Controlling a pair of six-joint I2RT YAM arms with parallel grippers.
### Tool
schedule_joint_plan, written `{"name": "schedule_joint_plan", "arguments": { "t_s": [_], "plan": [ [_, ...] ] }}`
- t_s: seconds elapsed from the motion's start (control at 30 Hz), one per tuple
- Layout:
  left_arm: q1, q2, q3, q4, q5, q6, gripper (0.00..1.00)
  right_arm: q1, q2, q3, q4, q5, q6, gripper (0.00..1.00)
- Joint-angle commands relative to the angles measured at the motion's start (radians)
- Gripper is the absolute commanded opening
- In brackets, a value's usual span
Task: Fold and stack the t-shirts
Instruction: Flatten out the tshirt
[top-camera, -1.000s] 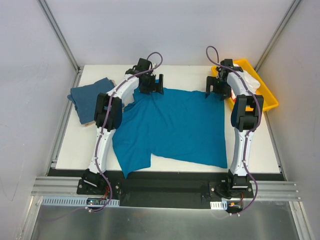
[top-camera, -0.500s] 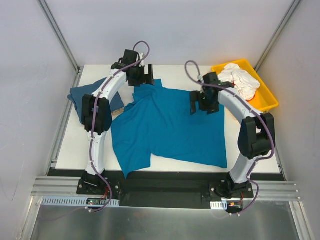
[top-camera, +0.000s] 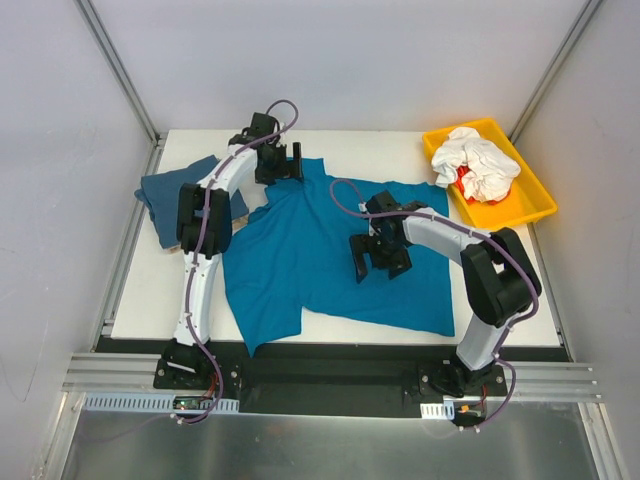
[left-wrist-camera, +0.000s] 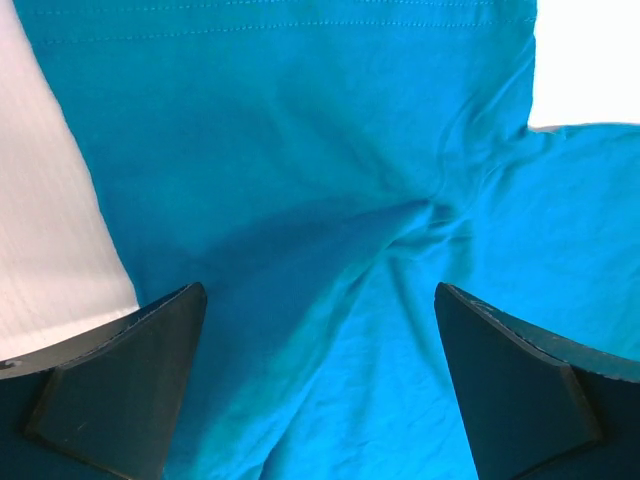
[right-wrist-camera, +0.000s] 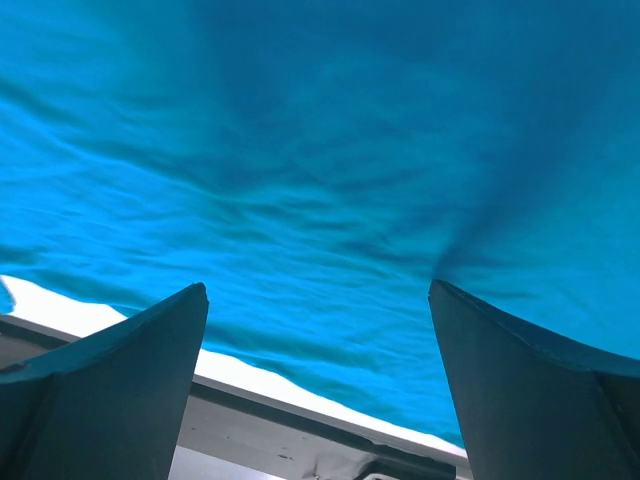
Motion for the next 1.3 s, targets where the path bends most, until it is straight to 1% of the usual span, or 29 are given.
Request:
{"name": "schedule_joint_plan", "arguments": {
  "t_s": [0.0,0.1,0.23,0.27,0.33,0.43,0.57,0.6,0.7,0.87,0.9,0.97,1.13,1.2,1.23,1.27],
  "plan": [
    [-0.003,0.034,0.042,-0.040,-0.021,-0.011,0.99,-0.005,-0.061,-0.018,-0.010,0.044,0.033,0.96],
    [-0.003,0.078,0.100,-0.044,-0.027,-0.011,0.99,-0.005,-0.076,-0.017,-0.021,0.077,0.027,0.96],
    [-0.002,0.175,0.194,-0.052,-0.036,-0.034,1.00,-0.006,-0.113,-0.018,-0.025,0.110,0.021,0.96],
    [0.003,0.192,0.245,-0.058,0.027,-0.043,0.99,-0.006,-0.119,-0.015,-0.028,0.106,0.018,0.96],
    [0.015,0.236,0.311,-0.055,0.057,-0.108,1.00,-0.008,-0.139,-0.003,-0.034,0.100,0.005,0.96],
    [0.029,0.273,0.367,-0.038,0.028,-0.187,0.99,-0.019,-0.155,0.016,-0.047,0.098,-0.008,0.96],
    [0.049,0.272,0.372,0.015,-0.006,-0.229,0.99,-0.040,-0.178,0.020,-0.062,0.114,-0.012,0.96],
    [0.053,0.269,0.373,0.021,-0.048,-0.240,0.99,-0.048,-0.182,0.017,-0.062,0.118,-0.010,0.96],
    [0.069,0.258,0.376,0.034,-0.119,-0.247,0.99,-0.056,-0.208,0.005,-0.065,0.133,0.001,0.96],
    [0.076,0.259,0.395,0.081,-0.113,-0.227,0.99,-0.059,-0.253,-0.012,-0.077,0.160,0.011,0.96],
    [0.076,0.252,0.398,0.089,-0.099,-0.217,0.99,-0.065,-0.256,-0.012,-0.086,0.160,0.019,0.96],
    [0.075,0.235,0.401,0.119,-0.067,-0.209,0.99,-0.069,-0.267,-0.011,-0.091,0.210,0.034,0.96],
    [0.069,0.111,0.387,0.152,-0.033,-0.155,0.99,-0.100,-0.280,0.002,-0.088,0.235,0.068,0.96],
    [0.063,0.028,0.349,0.150,0.002,-0.135,1.00,-0.124,-0.258,0.012,-0.096,0.244,0.074,0.96],
    [0.055,-0.006,0.285,0.153,0.014,-0.128,0.99,-0.134,-0.245,0.023,-0.097,0.238,0.080,0.96],
    [0.052,-0.082,0.243,0.152,0.026,-0.120,0.99,-0.143,-0.233,0.025,-0.087,0.230,0.082,0.96]
  ]
}}
